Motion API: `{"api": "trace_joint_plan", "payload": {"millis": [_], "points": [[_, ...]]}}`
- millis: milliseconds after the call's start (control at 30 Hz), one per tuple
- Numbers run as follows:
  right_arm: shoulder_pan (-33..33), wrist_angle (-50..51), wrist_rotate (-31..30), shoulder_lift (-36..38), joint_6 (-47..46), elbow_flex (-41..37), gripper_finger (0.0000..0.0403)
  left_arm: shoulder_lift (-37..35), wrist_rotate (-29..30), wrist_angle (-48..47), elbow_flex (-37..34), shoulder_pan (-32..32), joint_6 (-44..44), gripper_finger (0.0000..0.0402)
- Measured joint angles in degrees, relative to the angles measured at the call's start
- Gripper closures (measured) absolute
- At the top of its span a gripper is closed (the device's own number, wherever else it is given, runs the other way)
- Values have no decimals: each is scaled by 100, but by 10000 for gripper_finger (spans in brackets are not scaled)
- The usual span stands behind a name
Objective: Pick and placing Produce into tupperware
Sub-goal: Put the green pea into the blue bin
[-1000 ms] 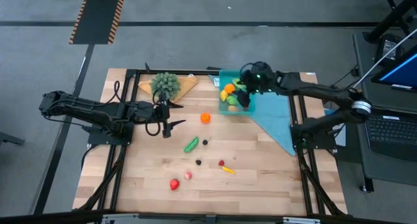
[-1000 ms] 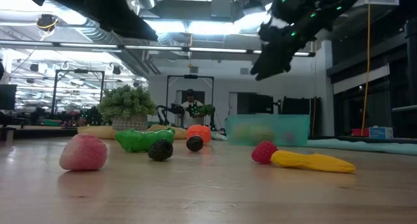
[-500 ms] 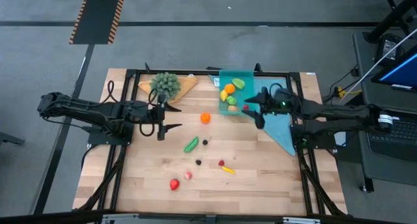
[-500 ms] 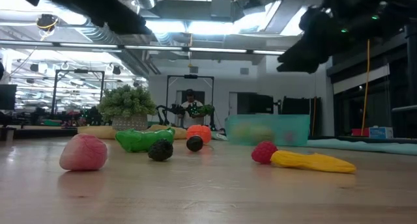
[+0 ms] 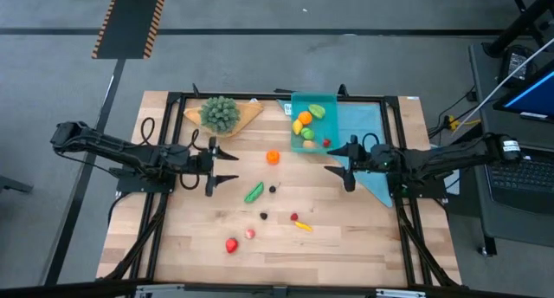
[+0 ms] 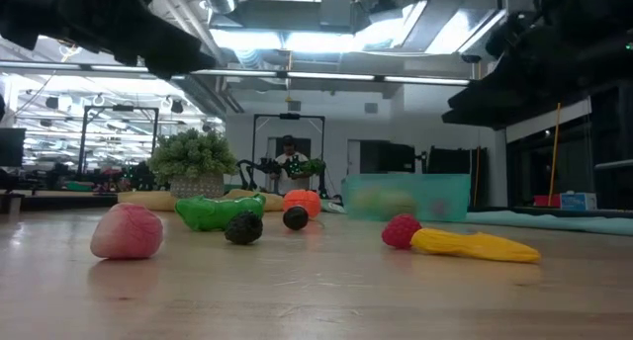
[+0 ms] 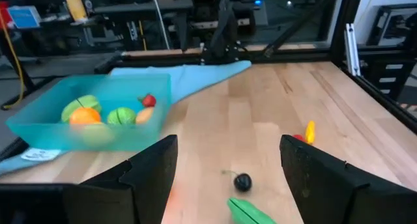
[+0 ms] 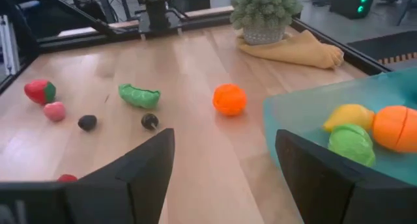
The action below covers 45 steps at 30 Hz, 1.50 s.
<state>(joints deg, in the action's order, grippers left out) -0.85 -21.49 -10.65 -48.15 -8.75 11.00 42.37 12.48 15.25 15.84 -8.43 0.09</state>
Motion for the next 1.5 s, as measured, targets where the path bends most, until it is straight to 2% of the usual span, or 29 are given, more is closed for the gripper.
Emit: {"api": "trace_joint_plan", "payload": {"millis": [267, 800, 967, 1067, 1233, 1367, 1500], "points": [[-433, -190, -719, -183, -3, -24, 134, 41, 1, -22, -116, -154, -668, 140], [-469, -835, -737, -781, -5, -26, 134, 45, 45, -18, -116, -151, -1311, 140], [-469, -882, -737, -881, -5, -26, 134, 265, 97, 220, -109, -152, -1627, 140], [-469, -919, -737, -900, -4, -26, 134, 517, 356, 259, -63, -150, -1643, 140], [-469, -921, -737, -902, -3, -26, 134, 1147, 398, 10, 472, -150, -1661, 140], [-469, -921, -737, -902, -3, -26, 134, 1807, 595, -1049, 1281, -200, -1675, 140], [-469, -918, -737, -902, 4, -26, 134, 2518, 672, -2118, 2224, -318, -2068, 140]]}}
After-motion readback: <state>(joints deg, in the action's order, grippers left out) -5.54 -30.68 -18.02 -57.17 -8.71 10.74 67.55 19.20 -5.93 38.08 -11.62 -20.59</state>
